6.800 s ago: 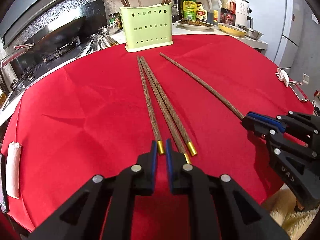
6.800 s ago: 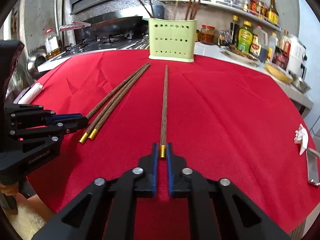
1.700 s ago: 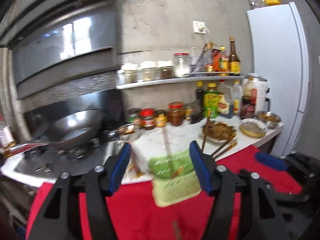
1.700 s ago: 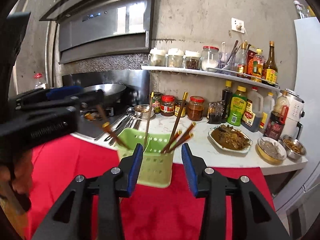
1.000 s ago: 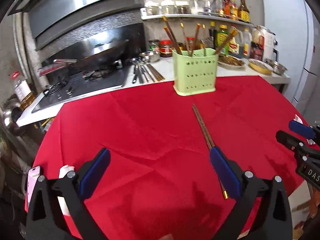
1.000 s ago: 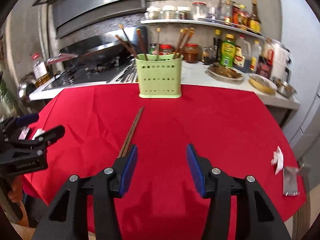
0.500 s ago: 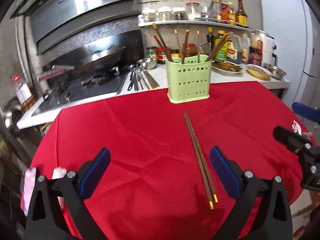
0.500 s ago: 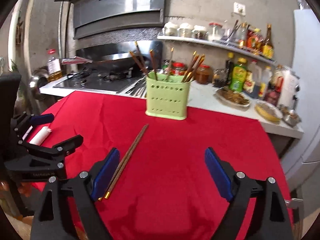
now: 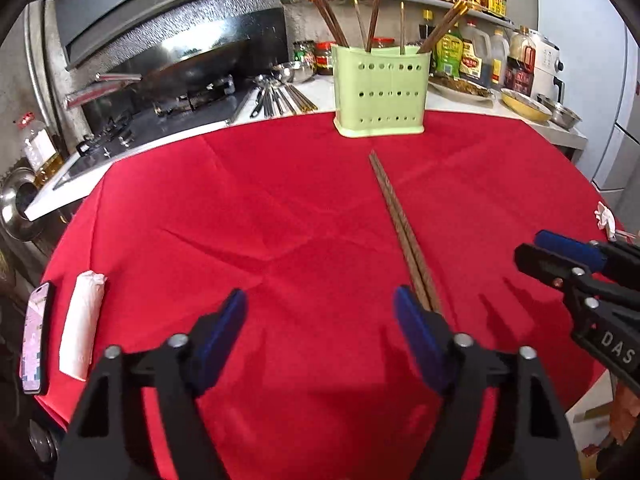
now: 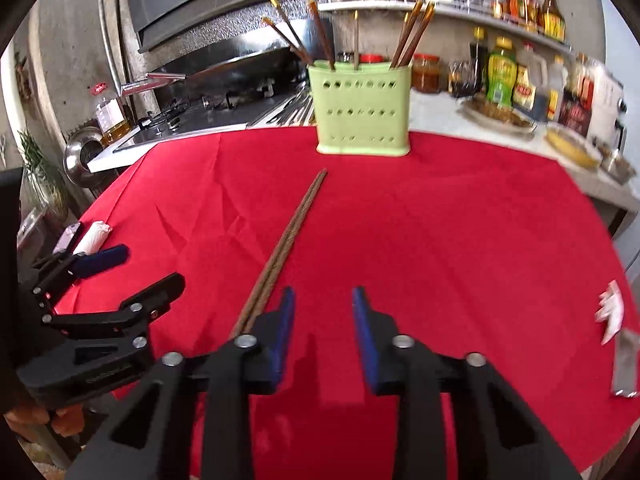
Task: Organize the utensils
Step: 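Move both tools back down to the last two chopsticks on the cloth, then close the right tool on a chopstick while the left tool grips the other, then lift the left tool's chopstick upright while the right tool raises its own, then carry the left tool's chopstick above the green holder while the right tool follows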
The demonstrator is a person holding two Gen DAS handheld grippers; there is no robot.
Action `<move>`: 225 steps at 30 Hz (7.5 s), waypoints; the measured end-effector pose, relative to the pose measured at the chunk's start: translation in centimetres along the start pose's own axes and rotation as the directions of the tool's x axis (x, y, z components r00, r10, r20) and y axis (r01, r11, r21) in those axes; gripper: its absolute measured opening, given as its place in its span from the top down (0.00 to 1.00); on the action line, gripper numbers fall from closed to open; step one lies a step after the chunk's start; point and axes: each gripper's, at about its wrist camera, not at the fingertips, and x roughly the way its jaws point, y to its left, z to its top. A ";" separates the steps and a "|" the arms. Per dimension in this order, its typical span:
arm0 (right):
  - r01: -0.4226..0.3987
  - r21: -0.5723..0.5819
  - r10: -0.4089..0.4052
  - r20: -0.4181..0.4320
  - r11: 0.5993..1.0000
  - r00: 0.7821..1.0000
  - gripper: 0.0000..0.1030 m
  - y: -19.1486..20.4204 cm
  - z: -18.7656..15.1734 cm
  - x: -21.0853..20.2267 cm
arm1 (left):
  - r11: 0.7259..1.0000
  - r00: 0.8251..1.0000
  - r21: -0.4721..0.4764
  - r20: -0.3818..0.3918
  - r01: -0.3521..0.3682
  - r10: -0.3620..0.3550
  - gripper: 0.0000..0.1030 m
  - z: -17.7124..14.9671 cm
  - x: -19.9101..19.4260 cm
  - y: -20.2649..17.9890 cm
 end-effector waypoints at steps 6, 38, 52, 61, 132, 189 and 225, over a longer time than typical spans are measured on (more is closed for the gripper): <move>-0.052 -0.044 0.049 -0.060 0.998 0.997 0.80 2.2 0.2 2.5 | 1.000 1.000 -0.019 0.021 -0.012 0.012 0.40 0.0 0.5 1.0; 0.094 -0.062 -0.100 -0.113 0.994 0.988 0.93 -1.3 -1.7 3.4 | 0.974 0.975 0.033 -0.015 0.222 -0.222 0.41 0.2 1.9 -2.9; 0.109 -0.024 -0.111 -0.110 0.994 0.988 0.92 -3.3 -2.7 2.1 | 0.991 0.986 0.048 -0.113 0.127 -0.121 0.56 -0.9 3.4 -3.4; 0.114 -0.018 -0.115 -0.102 0.993 0.988 0.90 -4.0 -3.4 1.5 | 0.992 0.990 0.085 -0.112 0.092 -0.082 0.66 -1.6 2.8 -2.2; 0.088 -0.009 -0.089 -0.044 0.996 0.995 0.86 -3.7 -6.7 -2.2 | 0.991 0.898 0.056 0.420 0.123 -0.135 0.93 5.4 -12.3 1.4; 0.152 -0.029 -0.154 -0.051 0.988 0.987 0.68 -5.0 -6.8 -3.1 | 0.988 0.862 0.072 0.483 0.134 -0.152 0.93 5.9 -11.9 0.9; 0.163 -0.050 -0.140 0.300 0.985 0.943 0.93 -2.6 0.8 -12.4 | 0.987 0.843 0.079 0.513 0.140 -0.161 0.93 5.9 -12.2 1.3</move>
